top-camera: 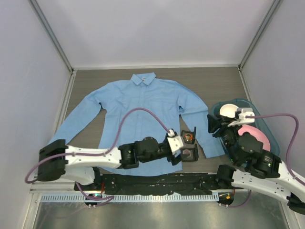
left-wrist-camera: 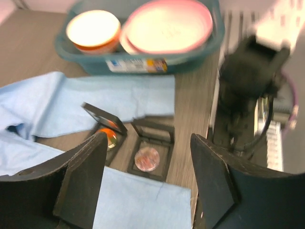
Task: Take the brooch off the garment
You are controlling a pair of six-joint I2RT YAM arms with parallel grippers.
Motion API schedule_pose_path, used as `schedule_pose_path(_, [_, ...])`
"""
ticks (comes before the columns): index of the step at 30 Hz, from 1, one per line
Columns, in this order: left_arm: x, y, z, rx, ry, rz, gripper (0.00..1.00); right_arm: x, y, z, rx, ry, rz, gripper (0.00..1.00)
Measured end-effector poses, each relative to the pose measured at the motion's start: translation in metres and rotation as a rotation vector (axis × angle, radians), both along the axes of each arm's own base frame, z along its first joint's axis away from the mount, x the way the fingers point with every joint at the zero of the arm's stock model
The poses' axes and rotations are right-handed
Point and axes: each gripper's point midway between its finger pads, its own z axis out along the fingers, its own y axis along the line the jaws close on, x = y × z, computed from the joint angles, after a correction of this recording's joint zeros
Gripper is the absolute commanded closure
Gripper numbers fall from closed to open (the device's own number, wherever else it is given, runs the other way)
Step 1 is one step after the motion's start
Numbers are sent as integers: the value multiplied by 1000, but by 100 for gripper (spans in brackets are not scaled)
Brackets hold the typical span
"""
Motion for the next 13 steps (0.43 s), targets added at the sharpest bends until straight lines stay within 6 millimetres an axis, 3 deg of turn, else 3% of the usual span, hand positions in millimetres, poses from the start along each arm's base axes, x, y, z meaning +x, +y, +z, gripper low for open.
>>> schedule_pose_path(3, [21, 23, 52, -91, 115, 109, 11, 7, 14, -5, -59, 43, -4, 44])
schedule_pose_path(6, [64, 58, 94, -177, 253, 289, 8, 15, 33, -6, -137, 105, -13, 34])
schedule_pose_path(7, [84, 75, 105, -210, 301, 367, 7, 19, 42, -5, -160, 125, -15, 26])
schedule_pose_path(10, [132, 132, 127, -290, 414, 591, 3, 28, 63, 4, -201, 167, -17, 18])
schedule_pose_path(13, [150, 174, 147, -335, 456, 735, 0, 38, 90, 17, -234, 196, 1, 9])
